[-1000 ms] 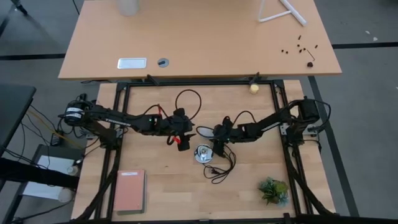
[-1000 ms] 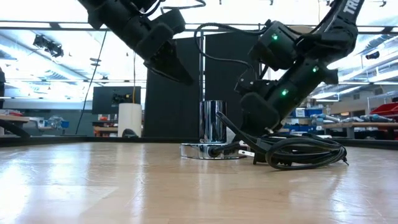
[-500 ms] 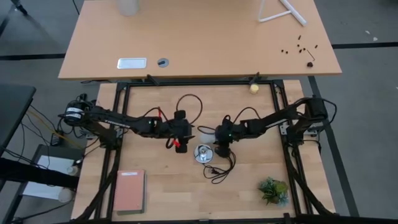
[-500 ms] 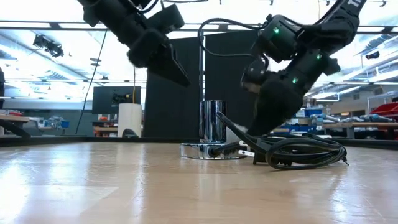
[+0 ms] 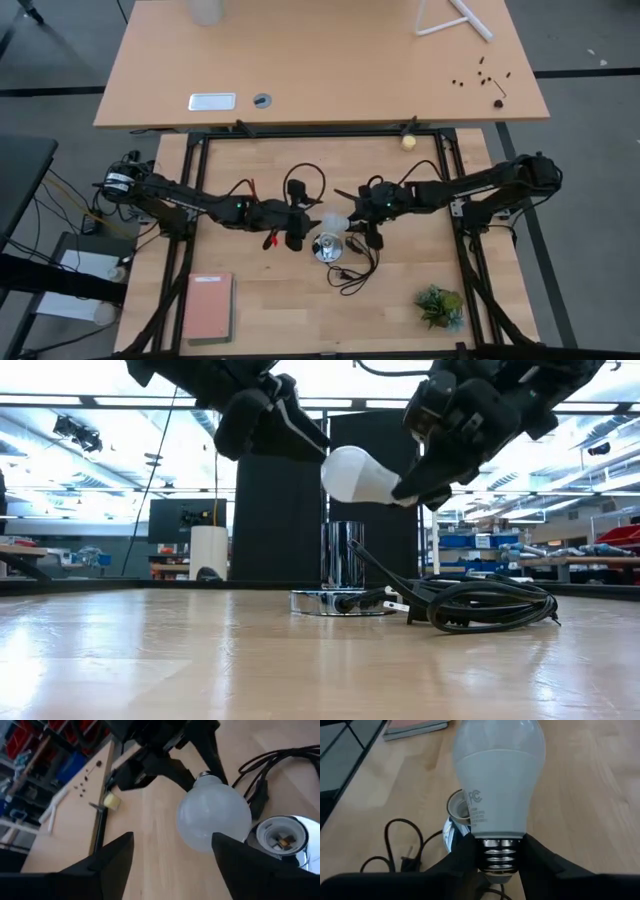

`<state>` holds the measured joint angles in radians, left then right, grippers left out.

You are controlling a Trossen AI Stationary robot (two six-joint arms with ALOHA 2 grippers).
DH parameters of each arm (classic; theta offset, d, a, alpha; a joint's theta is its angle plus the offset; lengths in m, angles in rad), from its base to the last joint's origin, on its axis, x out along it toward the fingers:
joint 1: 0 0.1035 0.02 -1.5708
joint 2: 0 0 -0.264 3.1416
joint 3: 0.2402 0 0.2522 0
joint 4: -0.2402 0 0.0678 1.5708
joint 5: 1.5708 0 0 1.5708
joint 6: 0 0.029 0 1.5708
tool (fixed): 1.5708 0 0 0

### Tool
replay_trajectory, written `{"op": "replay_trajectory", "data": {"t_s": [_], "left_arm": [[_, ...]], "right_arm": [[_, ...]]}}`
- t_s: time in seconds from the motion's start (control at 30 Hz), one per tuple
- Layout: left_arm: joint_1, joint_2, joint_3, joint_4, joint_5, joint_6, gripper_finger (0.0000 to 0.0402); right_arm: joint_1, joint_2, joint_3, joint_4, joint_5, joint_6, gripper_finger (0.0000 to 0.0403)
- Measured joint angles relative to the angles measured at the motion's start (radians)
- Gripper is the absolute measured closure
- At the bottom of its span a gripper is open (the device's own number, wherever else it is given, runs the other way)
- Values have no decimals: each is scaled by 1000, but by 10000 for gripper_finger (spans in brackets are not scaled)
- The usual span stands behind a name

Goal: Screw lightbulb
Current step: Insert the white lightbulb into the silver lamp

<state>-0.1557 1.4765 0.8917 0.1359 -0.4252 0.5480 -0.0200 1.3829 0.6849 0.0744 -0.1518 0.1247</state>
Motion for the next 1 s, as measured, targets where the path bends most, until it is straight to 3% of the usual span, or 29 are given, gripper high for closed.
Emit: {"op": "replay_trajectory", "data": {"t_s": [0.27, 0.4, 0.6, 0.87, 1.0], "left_arm": [[-34, 1, 0, 20, 4, -6, 92], [-41, 1, 7, 17, 32, -86, 92], [-34, 1, 23, 19, 22, -186, 92], [-33, 1, 43, 28, 18, -203, 92], [-27, 1, 43, 13, 15, -265, 92]], "right_arm": [[-3, -38, 1, -66, 20, -23, 278], [-3, -38, 1, -48, 42, -36, 278], [45, -29, 2, 50, 122, -105, 278], [122, -27, 2, 121, 321, -206, 277], [139, -26, 2, 179, 346, -237, 277]]}}
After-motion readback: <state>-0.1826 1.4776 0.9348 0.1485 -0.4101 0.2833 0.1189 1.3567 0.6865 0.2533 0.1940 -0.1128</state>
